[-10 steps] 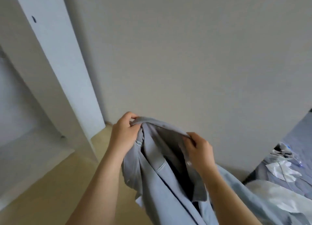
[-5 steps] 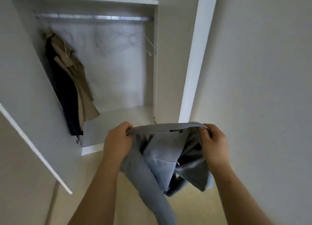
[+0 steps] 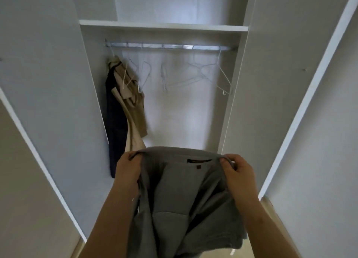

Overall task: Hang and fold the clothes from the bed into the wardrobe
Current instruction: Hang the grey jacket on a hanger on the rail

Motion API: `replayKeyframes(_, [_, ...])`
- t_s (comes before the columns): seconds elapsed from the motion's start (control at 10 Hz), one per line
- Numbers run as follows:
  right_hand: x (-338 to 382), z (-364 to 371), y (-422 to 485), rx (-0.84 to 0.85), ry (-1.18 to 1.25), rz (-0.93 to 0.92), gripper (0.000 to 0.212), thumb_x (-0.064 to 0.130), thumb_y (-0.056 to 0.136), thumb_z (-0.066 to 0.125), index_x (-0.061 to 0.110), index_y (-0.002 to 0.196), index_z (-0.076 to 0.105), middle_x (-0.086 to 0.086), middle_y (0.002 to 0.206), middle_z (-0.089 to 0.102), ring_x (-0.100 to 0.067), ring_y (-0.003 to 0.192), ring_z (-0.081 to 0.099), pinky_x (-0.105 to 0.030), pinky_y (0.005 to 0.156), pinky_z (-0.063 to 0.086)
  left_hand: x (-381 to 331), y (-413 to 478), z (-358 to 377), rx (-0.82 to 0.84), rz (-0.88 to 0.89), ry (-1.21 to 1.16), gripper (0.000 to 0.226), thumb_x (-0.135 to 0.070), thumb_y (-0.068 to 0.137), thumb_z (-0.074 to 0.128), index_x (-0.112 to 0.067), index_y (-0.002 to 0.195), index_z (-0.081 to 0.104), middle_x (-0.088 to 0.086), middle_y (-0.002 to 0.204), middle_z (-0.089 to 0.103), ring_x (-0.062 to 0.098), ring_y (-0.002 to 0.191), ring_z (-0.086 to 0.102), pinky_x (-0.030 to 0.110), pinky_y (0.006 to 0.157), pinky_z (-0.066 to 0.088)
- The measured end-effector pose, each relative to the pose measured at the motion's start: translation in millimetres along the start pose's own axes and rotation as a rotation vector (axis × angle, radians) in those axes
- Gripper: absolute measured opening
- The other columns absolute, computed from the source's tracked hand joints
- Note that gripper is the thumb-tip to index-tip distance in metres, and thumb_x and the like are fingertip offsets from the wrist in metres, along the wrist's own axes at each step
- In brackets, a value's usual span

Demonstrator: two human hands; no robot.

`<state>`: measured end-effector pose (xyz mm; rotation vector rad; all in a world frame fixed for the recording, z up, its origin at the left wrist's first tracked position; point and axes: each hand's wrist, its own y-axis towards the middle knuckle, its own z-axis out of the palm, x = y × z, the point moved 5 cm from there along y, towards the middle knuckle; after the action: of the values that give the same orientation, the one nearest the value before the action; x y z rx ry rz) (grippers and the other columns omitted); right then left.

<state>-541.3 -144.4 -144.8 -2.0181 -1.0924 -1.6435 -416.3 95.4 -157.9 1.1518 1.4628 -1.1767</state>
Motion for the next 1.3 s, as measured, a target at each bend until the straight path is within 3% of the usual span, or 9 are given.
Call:
replayKeyframes(0.1, [4, 33, 42, 0.08, 0.035, 0.004, 0.011, 0.022, 0.088, 0.057, 0.027, 0.081, 0.064, 0.007, 0.077, 0.067, -0.006, 0.073, 0.061, -0.022, 0.065, 0.045, -13, 28, 8, 0.016, -0.134, -0.289, 0.031, -0.014, 0.096, 0.045, 0.0, 0.123, 0.051, 0.005, 0.081, 0.054, 0.017, 0.07, 0.052, 0.029, 0.06, 0.044])
replayKeyframes(0.5, [3, 214, 132, 0.47, -0.054, 0.051, 0.014, 0.023, 0.095, 0.049, 0.013, 0.098, 0.059, -0.005, 0.091, 0.064, -0.016, 0.082, 0.058, -0.026, 0.077, 0.039, -42, 156, -21, -0.081, -0.248, -0.908, 0.037, -0.021, 0.102, 0.027, -0.007, 0.131, 0.045, 0.007, 0.079, 0.047, 0.018, 0.081, 0.049, 0.033, 0.11, 0.027])
replayKeyframes(0.6, [7, 261, 167, 0.476, -0.075, 0.036, 0.011, 0.021, 0.095, 0.047, 0.018, 0.091, 0.057, -0.002, 0.088, 0.063, -0.012, 0.079, 0.057, -0.023, 0.07, 0.04, -54, 203, -28, -0.078, -0.159, -0.94, 0.039, -0.022, 0.101, 0.032, -0.003, 0.132, 0.046, 0.012, 0.095, 0.057, 0.018, 0.085, 0.054, 0.032, 0.102, 0.035])
replayKeyframes(0.7, [12, 315, 205, 0.439, -0.126, 0.063, 0.015, 0.02, 0.095, 0.047, 0.021, 0.082, 0.056, -0.002, 0.087, 0.062, -0.014, 0.079, 0.057, -0.027, 0.072, 0.045, -69, 261, -34, -0.054, -0.187, -0.875, 0.041, -0.022, 0.098, 0.04, -0.002, 0.133, 0.044, 0.007, 0.088, 0.057, 0.017, 0.075, 0.054, 0.035, 0.087, 0.04])
replayKeyframes(0.8, [19, 366, 243, 0.395, -0.259, 0.111, 0.013, 0.024, 0.096, 0.043, 0.021, 0.092, 0.054, -0.006, 0.105, 0.059, -0.022, 0.095, 0.057, -0.042, 0.096, 0.044, -87, 318, -39, 0.005, -0.194, -0.815, 0.039, -0.019, 0.099, 0.038, 0.001, 0.131, 0.046, 0.008, 0.082, 0.055, 0.027, 0.09, 0.058, 0.035, 0.088, 0.04])
replayKeyframes(0.9, [27, 409, 267, 0.407, -0.292, 0.132, 0.009, 0.024, 0.097, 0.043, 0.024, 0.097, 0.052, -0.006, 0.115, 0.057, -0.023, 0.104, 0.055, -0.042, 0.1, 0.042, -105, 362, -44, 0.045, -0.172, -0.757, 0.037, -0.016, 0.099, 0.036, 0.005, 0.126, 0.049, 0.013, 0.092, 0.06, 0.027, 0.089, 0.056, 0.034, 0.086, 0.044])
replayKeyframes(1.0, [39, 436, 286, 0.407, -0.2, 0.066, 0.009, 0.021, 0.097, 0.044, 0.026, 0.096, 0.052, -0.002, 0.115, 0.055, -0.016, 0.102, 0.051, -0.033, 0.097, 0.041, -113, 401, -41, 0.095, -0.219, -0.734, 0.037, -0.013, 0.102, 0.023, 0.003, 0.119, 0.052, 0.023, 0.088, 0.057, 0.032, 0.084, 0.05, 0.031, 0.09, 0.04])
replayKeyframes(1.1, [56, 452, 311, 0.373, -0.049, -0.01, 0.013, 0.015, 0.097, 0.044, 0.023, 0.093, 0.055, 0.003, 0.1, 0.056, -0.006, 0.085, 0.051, -0.019, 0.079, 0.039, -114, 433, -33, 0.127, -0.233, -0.692, 0.029, -0.016, 0.1, 0.033, -0.006, 0.082, 0.054, 0.012, 0.07, 0.057, 0.021, 0.068, 0.05, 0.032, 0.067, 0.044])
replayKeyframes(1.3, [95, 500, 365, 0.411, 0.103, -0.116, 0.025, 0.014, 0.094, 0.047, 0.029, 0.077, 0.055, 0.009, 0.081, 0.058, -0.003, 0.077, 0.054, -0.014, 0.065, 0.037, -127, 489, -34, 0.085, -0.168, -0.714, 0.019, -0.018, 0.095, 0.042, -0.01, 0.082, 0.054, 0.006, 0.077, 0.056, 0.017, 0.066, 0.056, 0.026, 0.056, 0.047])
